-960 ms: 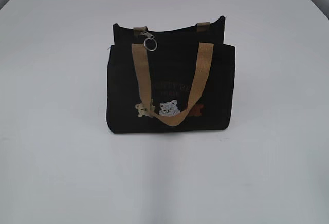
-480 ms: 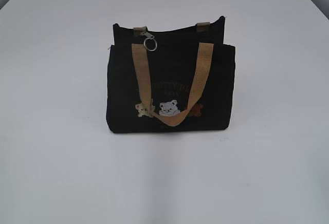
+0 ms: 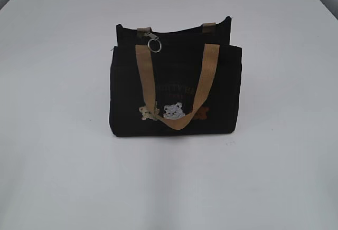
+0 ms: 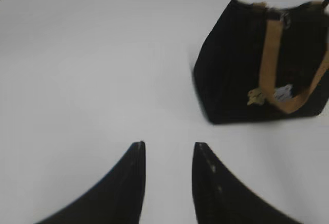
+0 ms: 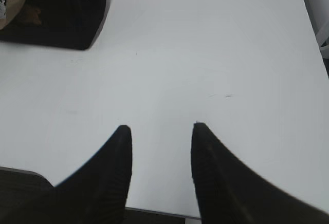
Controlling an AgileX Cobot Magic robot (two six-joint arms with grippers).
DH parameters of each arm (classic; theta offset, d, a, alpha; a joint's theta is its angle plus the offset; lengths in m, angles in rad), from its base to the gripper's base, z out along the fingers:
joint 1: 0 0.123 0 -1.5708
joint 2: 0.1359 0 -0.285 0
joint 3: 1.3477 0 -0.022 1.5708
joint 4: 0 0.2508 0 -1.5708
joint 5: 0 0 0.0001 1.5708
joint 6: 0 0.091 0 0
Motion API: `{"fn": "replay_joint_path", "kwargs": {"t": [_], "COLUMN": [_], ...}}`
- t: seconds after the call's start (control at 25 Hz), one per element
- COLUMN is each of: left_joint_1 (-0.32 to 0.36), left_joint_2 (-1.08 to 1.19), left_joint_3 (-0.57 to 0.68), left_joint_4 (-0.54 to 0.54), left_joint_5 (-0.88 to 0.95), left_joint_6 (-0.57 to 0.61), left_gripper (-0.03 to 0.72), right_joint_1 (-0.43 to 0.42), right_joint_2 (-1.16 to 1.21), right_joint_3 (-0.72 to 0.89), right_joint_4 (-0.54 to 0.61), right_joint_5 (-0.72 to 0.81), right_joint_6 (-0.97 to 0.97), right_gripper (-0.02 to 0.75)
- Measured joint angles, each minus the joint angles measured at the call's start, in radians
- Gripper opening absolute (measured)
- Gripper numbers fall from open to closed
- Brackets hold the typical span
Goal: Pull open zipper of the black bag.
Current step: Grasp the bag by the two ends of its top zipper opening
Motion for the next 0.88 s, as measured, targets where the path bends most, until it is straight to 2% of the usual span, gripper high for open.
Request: {"fn": "replay_joint_path", "kwargs": {"t": [0.12, 0.2, 0.24, 0.28, 0.36, 0.4, 0.44, 0.48, 0.52, 0.6, 0.64, 0.72, 0.88], "left_joint_1": [0.000, 0.000, 0.000, 0.000, 0.000, 0.000, 0.000, 0.001, 0.002, 0.002, 0.002, 0.002, -0.020], "left_joint_2": [0.108, 0.236, 0.322, 0.415, 0.596, 0.696, 0.801, 0.903, 0.995, 1.161, 1.224, 1.355, 1.518], "left_joint_3": [0.020, 0.074, 0.094, 0.109, 0.113, 0.112, 0.109, 0.106, 0.104, 0.089, 0.075, 0.035, -0.065], "left_joint_4": [-0.192, -0.389, -0.522, -0.640, -0.946, -1.095, -1.213, -1.333, -1.406, -1.470, -1.483, -1.496, -1.510], "left_joint_5": [-0.215, -0.385, -0.458, -0.509, -0.548, -0.551, -0.542, -0.515, -0.469, -0.357, -0.305, -0.246, -0.218], "left_joint_6": [0.137, 0.320, 0.459, 0.634, 1.024, 1.251, 1.476, 1.650, 1.830, 2.085, 2.147, 2.222, 2.262], "left_gripper": [0.243, 0.248, 0.253, 0.260, 0.270, 0.274, 0.278, 0.283, 0.294, 0.330, 0.348, 0.391, 0.430], "right_joint_1": [0.000, 0.000, 0.000, 0.000, 0.000, 0.000, 0.000, 0.000, 0.000, 0.000, 0.000, 0.000, 0.000], "right_joint_2": [0.000, 0.000, 0.000, 0.000, 0.000, 0.000, 0.000, 0.000, 0.000, 0.000, 0.000, 0.000, 0.000], "right_joint_3": [0.000, 0.000, 0.000, 0.000, 0.000, 0.000, 0.000, 0.000, 0.000, 0.000, 0.000, 0.000, 0.000], "right_joint_4": [0.000, 0.000, 0.000, 0.000, 0.000, 0.000, 0.000, 0.000, 0.000, 0.000, 0.000, 0.000, 0.000], "right_joint_5": [0.000, 0.000, 0.000, 0.000, 0.000, 0.000, 0.000, 0.000, 0.000, 0.000, 0.000, 0.000, 0.000], "right_joint_6": [0.000, 0.000, 0.000, 0.000, 0.000, 0.000, 0.000, 0.000, 0.000, 0.000, 0.000, 0.000, 0.000], "right_gripper": [0.309, 0.309, 0.309, 0.309, 0.309, 0.309, 0.309, 0.309, 0.309, 0.309, 0.309, 0.309, 0.309]}}
